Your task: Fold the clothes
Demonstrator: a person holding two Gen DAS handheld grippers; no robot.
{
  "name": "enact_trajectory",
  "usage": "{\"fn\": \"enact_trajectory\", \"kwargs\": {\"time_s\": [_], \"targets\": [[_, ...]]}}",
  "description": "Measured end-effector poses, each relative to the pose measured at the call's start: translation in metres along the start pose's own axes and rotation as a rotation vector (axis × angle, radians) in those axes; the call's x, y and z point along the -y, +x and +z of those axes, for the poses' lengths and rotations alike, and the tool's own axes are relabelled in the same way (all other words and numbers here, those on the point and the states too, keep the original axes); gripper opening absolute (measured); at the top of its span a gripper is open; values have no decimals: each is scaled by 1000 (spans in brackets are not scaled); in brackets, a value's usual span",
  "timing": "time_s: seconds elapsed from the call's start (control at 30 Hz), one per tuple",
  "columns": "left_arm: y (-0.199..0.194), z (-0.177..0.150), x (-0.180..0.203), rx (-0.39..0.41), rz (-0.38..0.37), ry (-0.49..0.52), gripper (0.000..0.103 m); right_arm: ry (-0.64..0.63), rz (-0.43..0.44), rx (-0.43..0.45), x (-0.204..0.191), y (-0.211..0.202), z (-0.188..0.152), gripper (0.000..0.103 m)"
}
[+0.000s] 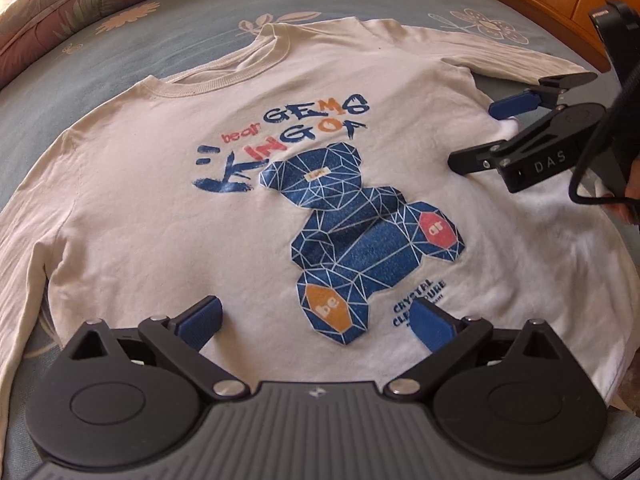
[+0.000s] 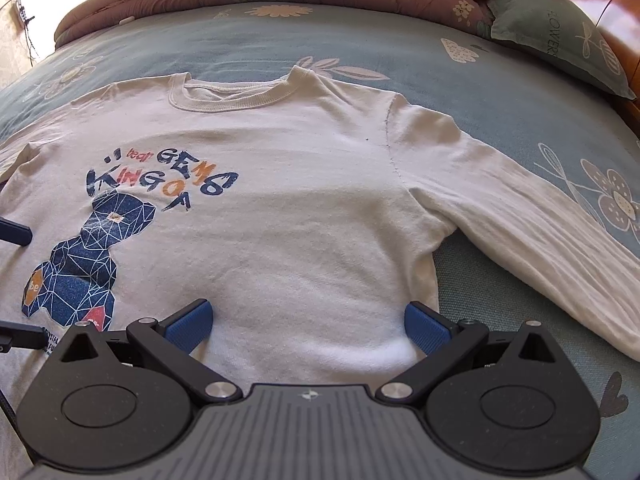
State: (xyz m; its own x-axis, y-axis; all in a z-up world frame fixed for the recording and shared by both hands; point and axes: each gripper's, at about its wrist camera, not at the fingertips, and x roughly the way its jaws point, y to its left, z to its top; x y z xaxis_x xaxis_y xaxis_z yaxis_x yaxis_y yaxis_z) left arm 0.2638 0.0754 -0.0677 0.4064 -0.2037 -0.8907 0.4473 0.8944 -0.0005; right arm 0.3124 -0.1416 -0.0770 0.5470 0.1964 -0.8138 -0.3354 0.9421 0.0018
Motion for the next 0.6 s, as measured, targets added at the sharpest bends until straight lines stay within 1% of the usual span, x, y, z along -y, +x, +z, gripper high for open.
{"fn": "enact_trajectory", "kwargs": {"time_s": [0.07, 0.17, 0.27, 0.37, 0.5, 0.6], "targets": [[-4, 7, -3, 3, -26, 15, 99, 2, 0, 1, 0, 0, 0, 103], [-9, 28, -16, 63, 1, 6, 99, 2, 0, 5, 0, 0, 0, 103], [3, 58, -36, 105, 25, -55, 99, 5, -4, 12, -1, 0, -2, 103], [21, 80, -52, 138, 21, -120, 99, 7, -6, 15, -2, 0, -2, 103], [49, 98, -65, 131, 31, -150, 99, 7, -6, 15, -2, -1, -2, 103], [65, 107, -77, 124, 65, -194, 99, 7, -6, 21, -2, -1, -3, 103]]}}
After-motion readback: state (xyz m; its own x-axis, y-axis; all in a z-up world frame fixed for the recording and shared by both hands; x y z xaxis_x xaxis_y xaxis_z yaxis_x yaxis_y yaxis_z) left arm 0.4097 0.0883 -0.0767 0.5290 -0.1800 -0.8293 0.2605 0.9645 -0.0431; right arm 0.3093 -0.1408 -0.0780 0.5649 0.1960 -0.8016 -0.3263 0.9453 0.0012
